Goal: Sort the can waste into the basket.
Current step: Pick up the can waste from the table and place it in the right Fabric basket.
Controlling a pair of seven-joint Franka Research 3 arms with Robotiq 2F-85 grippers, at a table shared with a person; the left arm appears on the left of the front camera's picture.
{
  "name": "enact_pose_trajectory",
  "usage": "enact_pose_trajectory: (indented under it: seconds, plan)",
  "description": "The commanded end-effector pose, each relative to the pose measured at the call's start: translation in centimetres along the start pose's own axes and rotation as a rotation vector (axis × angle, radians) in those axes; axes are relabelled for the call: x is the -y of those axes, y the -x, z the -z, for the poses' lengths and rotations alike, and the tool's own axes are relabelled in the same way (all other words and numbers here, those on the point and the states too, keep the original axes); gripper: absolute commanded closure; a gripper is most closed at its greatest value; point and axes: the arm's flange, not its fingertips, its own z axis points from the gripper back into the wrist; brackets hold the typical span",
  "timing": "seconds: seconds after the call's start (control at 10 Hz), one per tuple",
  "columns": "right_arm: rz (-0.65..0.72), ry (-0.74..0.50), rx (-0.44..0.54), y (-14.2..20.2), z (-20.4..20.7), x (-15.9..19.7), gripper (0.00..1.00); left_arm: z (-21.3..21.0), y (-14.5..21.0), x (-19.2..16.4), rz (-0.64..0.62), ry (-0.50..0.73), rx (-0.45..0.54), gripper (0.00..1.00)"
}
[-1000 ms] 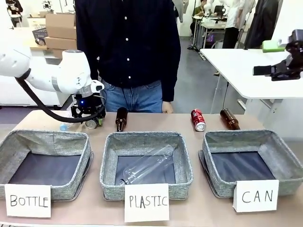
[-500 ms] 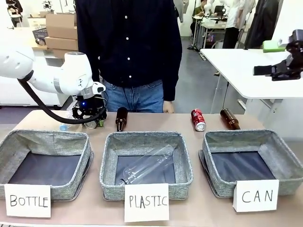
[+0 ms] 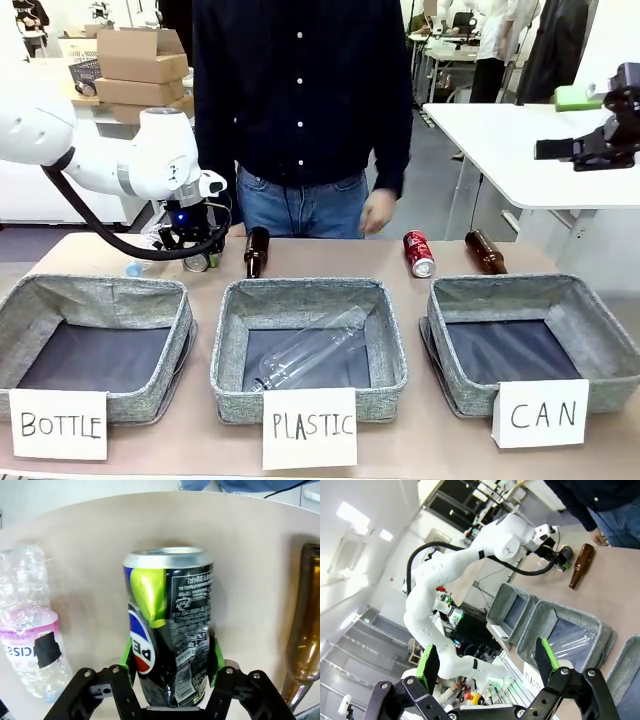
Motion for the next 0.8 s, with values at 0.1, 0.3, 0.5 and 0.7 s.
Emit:
enact_pose_trajectory:
  seconds: [0.1,0.3,0.5,0.7]
  plan:
    - [-0.027,-0.021,0.016,-0.4,0.3,0.0,0.00,-0.3,0.1,-0.3,0.018,0.028,0.018,0.63]
    - [-0.027,-0.021,0.016,-0.4,0.3,0.0,0.00,-0.7,0.3,-0.3,0.024,0.031,0.024,0.82]
    - [-0.027,-0.021,0.016,-0.4,0.3,0.0,0.00,-1.1,0.5,-0.5,0.025,0.047,0.008,1.00]
    - [-0.027,-0.021,0.016,-0.4,0.3,0.0,0.00,-1.8,1.0,-0.7,0.029,0.063,0.008,1.00]
